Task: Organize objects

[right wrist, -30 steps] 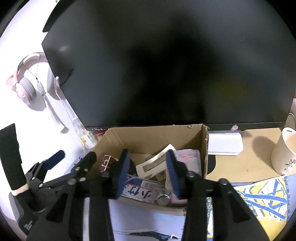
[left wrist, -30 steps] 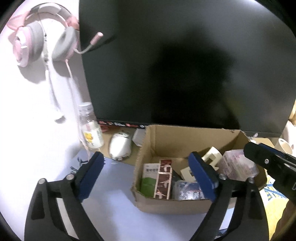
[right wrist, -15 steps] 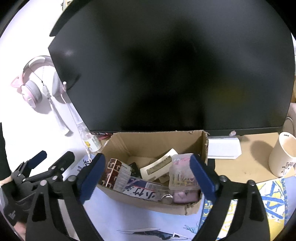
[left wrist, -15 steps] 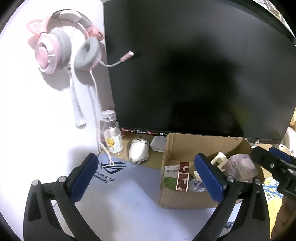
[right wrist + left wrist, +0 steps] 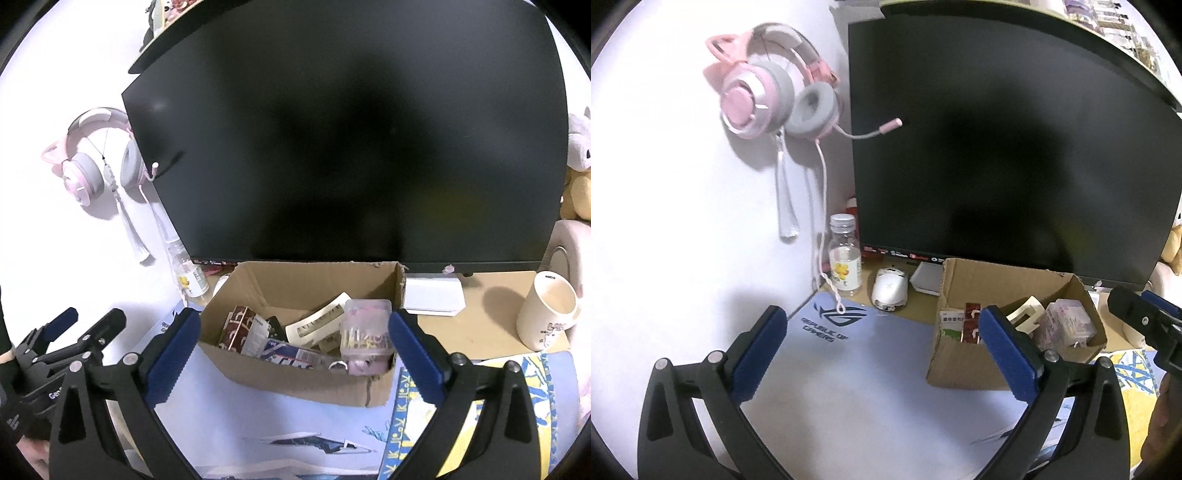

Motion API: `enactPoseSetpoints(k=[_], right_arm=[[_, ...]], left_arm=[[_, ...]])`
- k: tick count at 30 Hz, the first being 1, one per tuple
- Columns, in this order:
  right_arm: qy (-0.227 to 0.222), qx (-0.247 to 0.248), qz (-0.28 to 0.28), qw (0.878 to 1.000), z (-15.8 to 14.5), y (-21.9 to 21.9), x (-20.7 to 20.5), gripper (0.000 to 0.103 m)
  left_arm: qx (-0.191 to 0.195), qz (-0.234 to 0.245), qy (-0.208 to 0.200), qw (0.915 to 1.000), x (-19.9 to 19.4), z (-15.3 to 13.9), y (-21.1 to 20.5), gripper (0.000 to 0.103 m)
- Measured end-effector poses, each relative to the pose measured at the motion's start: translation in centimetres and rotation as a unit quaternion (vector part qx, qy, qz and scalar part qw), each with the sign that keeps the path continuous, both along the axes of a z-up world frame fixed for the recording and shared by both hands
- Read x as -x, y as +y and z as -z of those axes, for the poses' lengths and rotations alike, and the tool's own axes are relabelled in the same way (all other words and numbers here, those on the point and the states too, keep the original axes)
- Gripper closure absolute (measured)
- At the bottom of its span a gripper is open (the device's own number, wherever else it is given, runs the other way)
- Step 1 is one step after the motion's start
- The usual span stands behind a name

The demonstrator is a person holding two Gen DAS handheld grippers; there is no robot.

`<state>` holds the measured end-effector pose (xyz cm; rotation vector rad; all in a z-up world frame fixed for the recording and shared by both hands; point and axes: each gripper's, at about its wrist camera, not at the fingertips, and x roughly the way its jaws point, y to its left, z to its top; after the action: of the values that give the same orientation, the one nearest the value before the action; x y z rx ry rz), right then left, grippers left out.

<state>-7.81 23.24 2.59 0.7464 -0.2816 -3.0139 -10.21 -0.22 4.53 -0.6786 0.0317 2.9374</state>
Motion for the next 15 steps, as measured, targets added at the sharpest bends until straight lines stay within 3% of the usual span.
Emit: enactPoseSetpoints(k=[11,15], right_arm=[[0.027,-0.007,-0.009,1.0,-0.2,-0.1,-4.2,0.0],[0.03,0.0,-0.017,0.999,0.4,0.0,-5.3,0.0]], left_arm=[[0.008,-0.037,0.034,0.9987,-4.0,-0.4,-1.9,0.0],[0.003,-0.036,0.024,0.999,-4.4,0.2,-2.2,0.0]])
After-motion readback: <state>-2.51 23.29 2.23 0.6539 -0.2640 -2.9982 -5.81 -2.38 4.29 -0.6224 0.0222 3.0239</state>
